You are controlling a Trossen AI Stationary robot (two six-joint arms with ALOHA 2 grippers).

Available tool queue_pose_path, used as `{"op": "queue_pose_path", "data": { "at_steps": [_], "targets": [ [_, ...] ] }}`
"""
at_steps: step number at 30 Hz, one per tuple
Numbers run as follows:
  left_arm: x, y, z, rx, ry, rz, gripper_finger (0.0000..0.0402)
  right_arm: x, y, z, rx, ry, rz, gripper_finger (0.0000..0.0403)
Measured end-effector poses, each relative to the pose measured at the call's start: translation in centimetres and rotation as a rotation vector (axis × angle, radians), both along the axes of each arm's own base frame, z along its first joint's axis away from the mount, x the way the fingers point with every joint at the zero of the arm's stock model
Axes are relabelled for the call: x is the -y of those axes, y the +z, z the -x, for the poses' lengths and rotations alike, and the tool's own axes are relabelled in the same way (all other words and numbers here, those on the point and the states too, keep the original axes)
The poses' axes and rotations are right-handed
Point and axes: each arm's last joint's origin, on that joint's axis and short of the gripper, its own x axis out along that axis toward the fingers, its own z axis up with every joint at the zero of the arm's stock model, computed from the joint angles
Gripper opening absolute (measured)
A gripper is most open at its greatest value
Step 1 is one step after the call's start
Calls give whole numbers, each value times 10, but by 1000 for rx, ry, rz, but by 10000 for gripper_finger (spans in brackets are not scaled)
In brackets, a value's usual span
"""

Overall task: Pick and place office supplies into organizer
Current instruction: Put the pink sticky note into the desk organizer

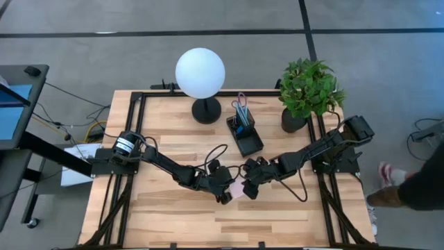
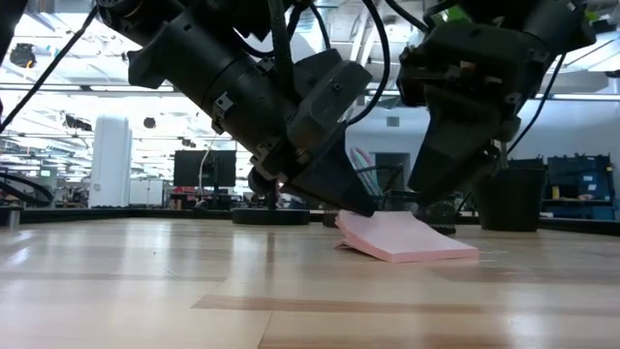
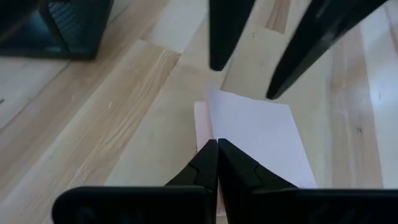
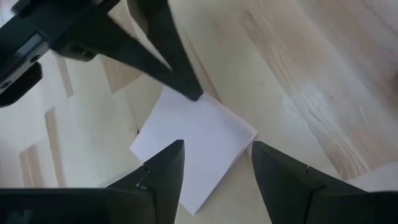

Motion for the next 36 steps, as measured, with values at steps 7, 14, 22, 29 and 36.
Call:
{"op": "queue_pose_path", "data": {
  "at_steps": [7, 14, 22, 29, 36],
  "targets": [
    [3, 4, -3, 46, -40, -28, 0, 4, -21, -7, -53, -8, -7, 185],
    [3, 2, -1, 23, -42, -37, 0, 5, -37, -13, -82, 3, -33, 175],
    [3, 2, -1, 24, -41, -37, 0, 2, -27, -22, 59, 57, -32, 129],
    [2, 2, -1, 16, -36, -32, 0, -2, -44, -30, 72, 74, -66, 63],
    [1, 1, 0, 17, -5, -57, 0, -4, -57, -33, 58, 43, -91, 4]
  ]
}}
